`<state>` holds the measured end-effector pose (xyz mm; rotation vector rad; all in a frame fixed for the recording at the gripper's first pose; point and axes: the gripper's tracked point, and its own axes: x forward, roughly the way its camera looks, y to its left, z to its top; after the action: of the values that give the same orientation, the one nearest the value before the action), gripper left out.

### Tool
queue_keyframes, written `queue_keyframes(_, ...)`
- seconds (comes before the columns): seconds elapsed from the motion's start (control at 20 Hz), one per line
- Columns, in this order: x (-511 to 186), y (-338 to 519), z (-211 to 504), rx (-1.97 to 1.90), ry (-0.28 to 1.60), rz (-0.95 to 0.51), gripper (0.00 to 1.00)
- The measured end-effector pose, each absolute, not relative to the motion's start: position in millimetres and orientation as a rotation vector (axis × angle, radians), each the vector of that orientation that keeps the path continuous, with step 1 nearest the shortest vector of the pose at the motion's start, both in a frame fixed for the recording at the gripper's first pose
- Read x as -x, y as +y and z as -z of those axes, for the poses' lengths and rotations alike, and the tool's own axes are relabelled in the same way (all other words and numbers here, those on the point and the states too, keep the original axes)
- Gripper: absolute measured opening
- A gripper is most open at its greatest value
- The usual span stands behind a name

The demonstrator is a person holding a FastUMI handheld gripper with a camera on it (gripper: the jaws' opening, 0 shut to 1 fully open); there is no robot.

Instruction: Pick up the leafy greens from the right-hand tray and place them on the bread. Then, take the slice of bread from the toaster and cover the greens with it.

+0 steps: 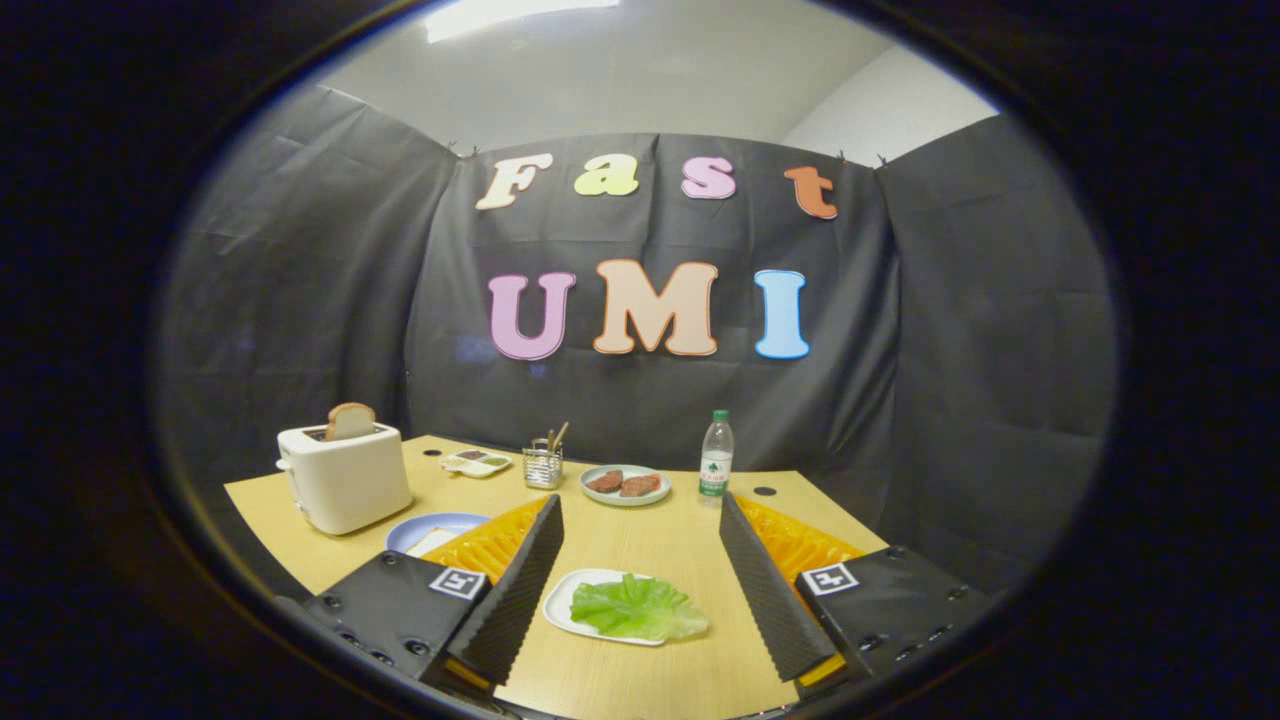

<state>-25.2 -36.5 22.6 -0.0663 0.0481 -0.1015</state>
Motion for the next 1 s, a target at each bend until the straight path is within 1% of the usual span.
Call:
queue_keyframes(0.2,25,-43,-22,0.052,0.112,0.086,0.99)
queue_keyframes(0.35,20,-45,-8,0.048,0.213,0.055,0.99)
queue_keyframes(0.5,13,-47,19,0.038,0.354,0.021,1.00)
queue_keyframes(0.8,8,-67,90,0.124,0.647,0.014,1.00)
queue_keyframes(1.0,14,-59,133,-0.011,0.797,-0.015,1.00)
